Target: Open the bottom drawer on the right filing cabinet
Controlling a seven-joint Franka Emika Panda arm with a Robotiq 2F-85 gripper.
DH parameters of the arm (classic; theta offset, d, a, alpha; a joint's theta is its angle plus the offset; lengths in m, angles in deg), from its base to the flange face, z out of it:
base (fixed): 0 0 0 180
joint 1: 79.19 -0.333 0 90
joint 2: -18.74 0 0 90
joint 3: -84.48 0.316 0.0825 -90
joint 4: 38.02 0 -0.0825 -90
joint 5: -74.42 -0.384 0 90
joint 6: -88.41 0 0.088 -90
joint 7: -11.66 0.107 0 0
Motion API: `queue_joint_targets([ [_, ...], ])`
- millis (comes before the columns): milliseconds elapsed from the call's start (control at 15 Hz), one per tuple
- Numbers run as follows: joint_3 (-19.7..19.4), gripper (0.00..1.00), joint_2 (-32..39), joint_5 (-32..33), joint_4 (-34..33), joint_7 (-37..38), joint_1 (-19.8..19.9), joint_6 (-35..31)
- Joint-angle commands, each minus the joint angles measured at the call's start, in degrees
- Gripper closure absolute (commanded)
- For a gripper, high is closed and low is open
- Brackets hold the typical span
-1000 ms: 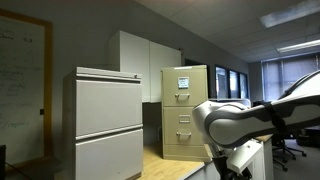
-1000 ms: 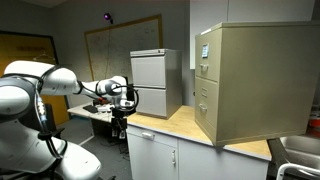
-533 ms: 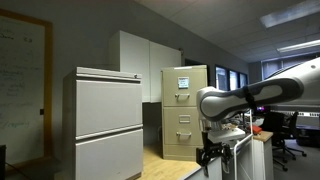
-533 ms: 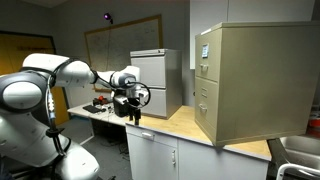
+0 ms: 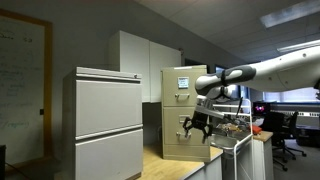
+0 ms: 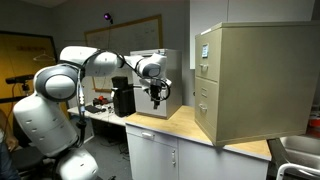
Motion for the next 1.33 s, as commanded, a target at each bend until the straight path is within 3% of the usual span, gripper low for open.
queue_joint_targets([
  [0,-2.95,0.0,11.47,-8.63,-12.38,3.3,0.4,-0.78],
  [333,-4.55,0.0,22.77,-20.04,-23.15,9.63,1.34,-7.82],
  [533,-4.66,0.0,27.2,-22.26,-28.0,16.23,1.6,-14.02],
  [933,-6.42,0.0,32.32,-15.66,-31.85,32.23,1.3,-26.93],
  [1267,-9.1,0.0,36.53,-2.65,-32.01,48.38,0.67,-31.52],
])
